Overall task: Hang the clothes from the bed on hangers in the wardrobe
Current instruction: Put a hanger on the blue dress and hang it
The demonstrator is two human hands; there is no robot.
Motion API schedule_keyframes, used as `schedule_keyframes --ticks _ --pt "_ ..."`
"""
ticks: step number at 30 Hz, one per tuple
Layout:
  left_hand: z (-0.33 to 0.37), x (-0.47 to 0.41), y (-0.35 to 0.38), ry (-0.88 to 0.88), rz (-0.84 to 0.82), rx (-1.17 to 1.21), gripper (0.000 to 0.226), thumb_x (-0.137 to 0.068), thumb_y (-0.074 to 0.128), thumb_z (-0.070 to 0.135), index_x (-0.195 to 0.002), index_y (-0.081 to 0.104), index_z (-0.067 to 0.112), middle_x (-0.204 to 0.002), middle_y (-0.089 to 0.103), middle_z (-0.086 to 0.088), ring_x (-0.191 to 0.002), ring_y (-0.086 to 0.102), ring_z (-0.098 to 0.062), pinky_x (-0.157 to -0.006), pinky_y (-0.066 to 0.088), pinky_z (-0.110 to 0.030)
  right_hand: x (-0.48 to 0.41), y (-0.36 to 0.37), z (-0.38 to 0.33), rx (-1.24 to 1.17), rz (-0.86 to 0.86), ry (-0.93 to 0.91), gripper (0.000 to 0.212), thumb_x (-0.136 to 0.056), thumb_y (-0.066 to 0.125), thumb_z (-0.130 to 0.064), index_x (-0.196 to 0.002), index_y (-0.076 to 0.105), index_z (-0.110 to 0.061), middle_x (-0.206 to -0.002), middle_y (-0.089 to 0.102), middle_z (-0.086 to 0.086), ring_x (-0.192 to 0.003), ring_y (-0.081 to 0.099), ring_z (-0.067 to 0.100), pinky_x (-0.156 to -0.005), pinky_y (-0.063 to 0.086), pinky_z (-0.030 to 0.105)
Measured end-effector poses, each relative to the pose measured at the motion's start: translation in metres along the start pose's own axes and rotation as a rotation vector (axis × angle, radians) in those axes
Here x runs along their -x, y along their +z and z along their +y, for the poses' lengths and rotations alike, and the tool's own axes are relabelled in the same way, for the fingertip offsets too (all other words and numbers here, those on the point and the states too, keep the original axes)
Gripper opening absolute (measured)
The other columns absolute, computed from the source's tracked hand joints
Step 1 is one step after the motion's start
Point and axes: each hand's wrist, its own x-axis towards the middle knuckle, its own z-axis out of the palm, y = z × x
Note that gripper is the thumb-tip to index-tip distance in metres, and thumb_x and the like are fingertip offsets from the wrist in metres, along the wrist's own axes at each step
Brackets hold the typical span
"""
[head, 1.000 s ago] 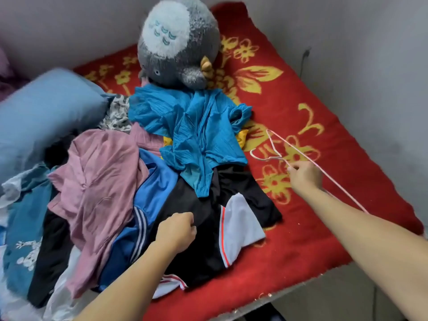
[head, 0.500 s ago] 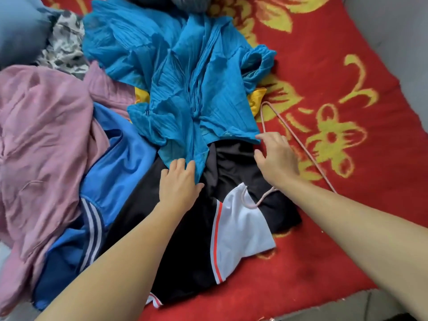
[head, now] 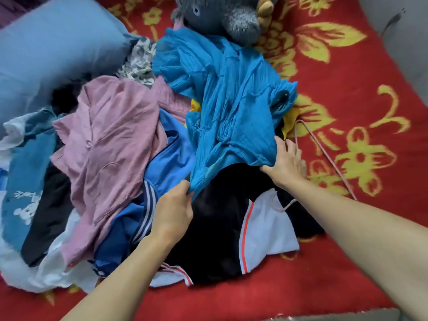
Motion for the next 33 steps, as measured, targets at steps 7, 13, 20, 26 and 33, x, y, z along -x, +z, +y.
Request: schedule_keyframes --ticks 7,13,20,26,33 --pt "-0.012 0.067 -0.099 0.015 0.233 0.058 0.008 -0.088 0.058 0.006 -0.082 0.058 0.010 -0.060 0.051 0.006 -0.056 0.044 -0.017 -0.057 0.030 -0.029 0.059 -0.020 -0.052 -0.254 0.001 -0.032 0.017 -0.091 0.050 -0.032 -0.095 0.064 -0.024 -0.105 0.067 0.005 -0.098 0.060 0.032 -0.077 0.044 0.037" --pt "-0.011 0.130 -0.166 0.035 0.325 0.145 0.013 -0.087 0.061 0.001 -0.090 0.064 0.013 -0.058 0.050 0.015 -0.052 0.048 0.003 -0.057 0.035 -0.023 0.180 -0.002 -0.113 -0.274 -0.423 -0.170 0.111 -0.061 0.081 -0.053 -0.150 0.021 -0.024 -0.146 0.042 0.007 -0.130 0.046 0.027 -0.102 0.044 0.042" --pt "-0.007 0.229 -0.268 0.245 0.411 0.163 0.008 -0.086 0.060 0.003 -0.090 0.064 0.008 -0.058 0.051 0.017 -0.052 0.051 0.004 -0.053 0.033 -0.006 0.304 0.020 -0.182 -0.453 -0.137 -0.120 0.023 -0.086 0.058 -0.038 -0.101 0.067 -0.023 -0.110 0.069 0.008 -0.103 0.063 0.032 -0.078 0.049 0.035" --pt "-0.007 0.296 -0.334 0.280 0.452 0.210 0.013 -0.084 0.052 0.016 -0.088 0.064 0.018 -0.060 0.054 0.017 -0.054 0.050 0.002 -0.056 0.039 -0.017 0.390 -0.022 -0.212 -0.680 -0.194 -0.296 0.052 -0.063 0.066 -0.032 -0.114 0.065 -0.022 -0.110 0.068 -0.005 -0.106 0.063 0.014 -0.096 0.048 0.032" --pt "0.037 0.335 -0.417 0.360 0.499 0.185 0.018 -0.080 0.052 0.017 -0.088 0.067 0.013 -0.065 0.061 0.007 -0.058 0.053 -0.008 -0.061 0.046 -0.026 0.504 -0.085 -0.239 -0.795 -0.385 -0.469 0.023 -0.081 0.068 -0.018 -0.104 0.067 -0.016 -0.090 0.068 -0.014 -0.080 0.062 -0.006 -0.068 0.047 0.010"
